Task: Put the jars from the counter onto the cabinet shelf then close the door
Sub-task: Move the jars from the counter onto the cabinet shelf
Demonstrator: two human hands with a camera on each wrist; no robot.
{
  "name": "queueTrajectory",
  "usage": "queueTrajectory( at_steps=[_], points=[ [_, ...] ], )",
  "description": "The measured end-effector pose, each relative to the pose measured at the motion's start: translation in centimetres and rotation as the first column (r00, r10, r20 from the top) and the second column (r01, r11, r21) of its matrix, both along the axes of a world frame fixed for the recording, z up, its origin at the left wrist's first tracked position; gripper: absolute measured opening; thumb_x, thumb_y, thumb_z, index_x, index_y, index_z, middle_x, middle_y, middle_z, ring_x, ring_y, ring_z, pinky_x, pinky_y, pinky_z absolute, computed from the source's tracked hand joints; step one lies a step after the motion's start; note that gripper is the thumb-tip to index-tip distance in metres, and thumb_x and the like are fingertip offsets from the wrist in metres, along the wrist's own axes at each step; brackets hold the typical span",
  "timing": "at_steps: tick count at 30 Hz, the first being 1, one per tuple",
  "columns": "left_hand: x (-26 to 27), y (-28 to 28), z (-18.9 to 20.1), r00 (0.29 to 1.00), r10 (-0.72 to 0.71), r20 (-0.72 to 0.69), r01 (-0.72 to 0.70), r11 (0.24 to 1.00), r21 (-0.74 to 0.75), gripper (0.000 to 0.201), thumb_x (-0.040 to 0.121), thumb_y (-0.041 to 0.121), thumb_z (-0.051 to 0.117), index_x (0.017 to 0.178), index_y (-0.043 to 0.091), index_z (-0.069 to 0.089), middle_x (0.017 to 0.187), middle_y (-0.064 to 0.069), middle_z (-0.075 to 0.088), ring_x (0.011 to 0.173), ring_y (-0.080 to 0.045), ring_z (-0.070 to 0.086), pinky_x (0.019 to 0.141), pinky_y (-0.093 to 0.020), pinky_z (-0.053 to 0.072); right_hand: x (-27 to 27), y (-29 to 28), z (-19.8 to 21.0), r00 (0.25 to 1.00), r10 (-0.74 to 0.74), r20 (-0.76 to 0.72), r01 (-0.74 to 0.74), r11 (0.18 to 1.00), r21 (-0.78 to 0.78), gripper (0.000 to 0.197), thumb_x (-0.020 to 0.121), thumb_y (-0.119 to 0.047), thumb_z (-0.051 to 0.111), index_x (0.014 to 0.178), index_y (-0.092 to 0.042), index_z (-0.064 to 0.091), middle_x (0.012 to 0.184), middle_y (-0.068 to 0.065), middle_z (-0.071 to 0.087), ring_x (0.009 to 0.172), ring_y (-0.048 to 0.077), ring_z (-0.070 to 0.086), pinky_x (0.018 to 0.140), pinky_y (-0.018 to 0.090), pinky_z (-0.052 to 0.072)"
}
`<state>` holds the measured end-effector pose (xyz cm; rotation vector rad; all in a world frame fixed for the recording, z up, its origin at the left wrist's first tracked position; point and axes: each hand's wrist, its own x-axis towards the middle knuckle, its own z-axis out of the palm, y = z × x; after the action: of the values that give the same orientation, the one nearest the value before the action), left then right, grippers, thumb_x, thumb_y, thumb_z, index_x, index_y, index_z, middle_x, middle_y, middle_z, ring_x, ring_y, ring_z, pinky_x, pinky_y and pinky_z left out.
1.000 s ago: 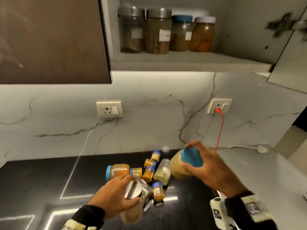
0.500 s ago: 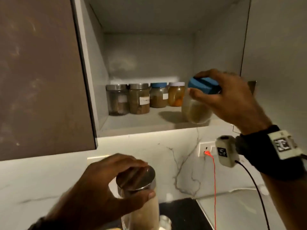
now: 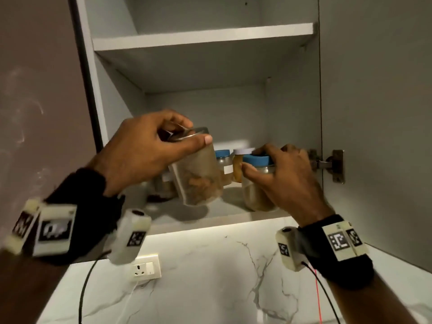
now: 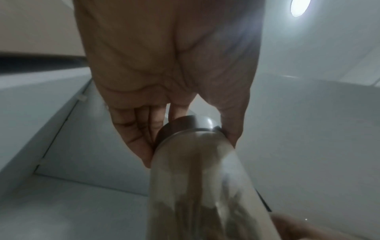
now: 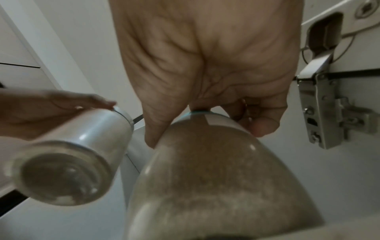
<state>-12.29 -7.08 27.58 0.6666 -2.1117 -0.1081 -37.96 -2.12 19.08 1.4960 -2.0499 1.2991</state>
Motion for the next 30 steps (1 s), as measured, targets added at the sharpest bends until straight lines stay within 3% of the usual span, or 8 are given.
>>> queueTrajectory(
  at_steps=[4, 8, 11, 15, 19, 23, 26, 30],
  points=[
    [-3.4, -3.1, 3.2, 0.987, 0.106, 0.123, -0.110, 0.994, 0.028, 0.068, 0.068, 0.083, 0.064, 0.115, 0.034, 0.068, 0.109, 0.015, 0.070, 0.094, 0.006, 0.060, 0.073, -0.019, 0.046, -0.4, -0.3, 0.0, 1.000, 0.007, -0.004, -0.007, 1.000, -0.007, 0.062, 0.085, -0.078, 0.060, 0.136, -0.042, 0.058, 0.135, 0.008, 0.052, 0.131, 0.028, 0.040, 0.090, 0.038, 0.039],
    [-6.4, -4.9, 5.3, 0.967, 0.168, 0.189, -0.177, 0.984, 0.033, 0.068, 0.067, 0.082, 0.068, 0.111, 0.031, 0.069, 0.109, 0.007, 0.072, 0.101, -0.013, 0.066, 0.094, -0.036, 0.055, -0.6, -0.3, -0.2, 1.000, 0.007, -0.026, -0.007, 1.000, -0.016, 0.062, 0.087, -0.078, 0.058, 0.136, -0.041, 0.058, 0.134, 0.009, 0.052, 0.130, 0.028, 0.040, 0.089, 0.038, 0.041],
    [-8.5, -6.4, 6.0, 0.961, 0.195, 0.198, -0.205, 0.978, 0.030, 0.066, 0.069, 0.078, 0.072, 0.110, 0.026, 0.069, 0.111, 0.004, 0.070, 0.103, -0.016, 0.065, 0.095, -0.037, 0.054, -0.5, -0.2, -0.1, 1.000, 0.014, -0.027, -0.014, 1.000, -0.013, 0.062, 0.087, -0.077, 0.058, 0.137, -0.040, 0.058, 0.132, 0.009, 0.052, 0.126, 0.028, 0.041, 0.091, 0.039, 0.044],
    [-11.8, -8.5, 5.1, 0.940, 0.196, 0.279, -0.230, 0.968, 0.097, 0.068, 0.068, 0.078, 0.074, 0.113, 0.027, 0.065, 0.117, 0.002, 0.067, 0.107, -0.019, 0.062, 0.097, -0.042, 0.053, -0.5, -0.1, -0.1, 0.999, 0.030, -0.021, -0.030, 0.999, -0.013, 0.064, 0.086, -0.078, 0.056, 0.135, -0.038, 0.058, 0.125, 0.007, 0.051, 0.122, 0.026, 0.041, 0.087, 0.036, 0.039],
    [-15.0, -10.4, 2.9, 0.880, 0.257, 0.400, -0.314, 0.946, 0.082, 0.074, 0.070, 0.074, 0.076, 0.123, 0.024, 0.061, 0.116, -0.001, 0.064, 0.106, -0.024, 0.062, 0.092, -0.038, 0.054, -0.7, -0.2, -0.2, 0.999, 0.034, -0.023, -0.034, 0.999, -0.004, 0.065, 0.085, -0.078, 0.056, 0.136, -0.037, 0.057, 0.125, 0.007, 0.051, 0.122, 0.027, 0.041, 0.090, 0.037, 0.042],
    [-16.7, -12.4, 1.6, 0.786, 0.376, 0.490, -0.420, 0.907, -0.022, 0.065, 0.080, 0.071, 0.067, 0.126, 0.026, 0.058, 0.132, -0.006, 0.063, 0.119, -0.030, 0.060, 0.105, -0.041, 0.046, -0.9, -0.5, -0.2, 0.999, 0.036, -0.026, -0.035, 0.999, 0.005, 0.066, 0.087, -0.077, 0.058, 0.139, -0.037, 0.056, 0.130, 0.008, 0.052, 0.126, 0.028, 0.041, 0.096, 0.038, 0.042],
    [-17.1, -13.2, 1.3, 0.738, 0.415, 0.532, -0.470, 0.882, -0.036, 0.069, 0.082, 0.075, 0.062, 0.129, 0.026, 0.057, 0.134, -0.006, 0.062, 0.124, -0.030, 0.057, 0.109, -0.044, 0.037, -1.0, -0.6, -0.1, 0.999, 0.032, -0.024, -0.032, 0.999, 0.010, 0.067, 0.086, -0.079, 0.058, 0.139, -0.039, 0.055, 0.130, 0.007, 0.050, 0.127, 0.027, 0.040, 0.097, 0.040, 0.044],
    [-16.4, -14.3, 1.6, 0.724, 0.382, 0.574, -0.479, 0.878, 0.020, 0.069, 0.081, 0.074, 0.064, 0.128, 0.023, 0.059, 0.131, -0.007, 0.064, 0.116, -0.028, 0.060, 0.096, -0.038, 0.047, -1.1, -0.7, 0.0, 0.999, 0.043, -0.012, -0.042, 0.999, 0.026, 0.068, 0.085, -0.078, 0.060, 0.140, -0.038, 0.055, 0.134, 0.008, 0.050, 0.129, 0.028, 0.040, 0.099, 0.040, 0.043]
  ],
)
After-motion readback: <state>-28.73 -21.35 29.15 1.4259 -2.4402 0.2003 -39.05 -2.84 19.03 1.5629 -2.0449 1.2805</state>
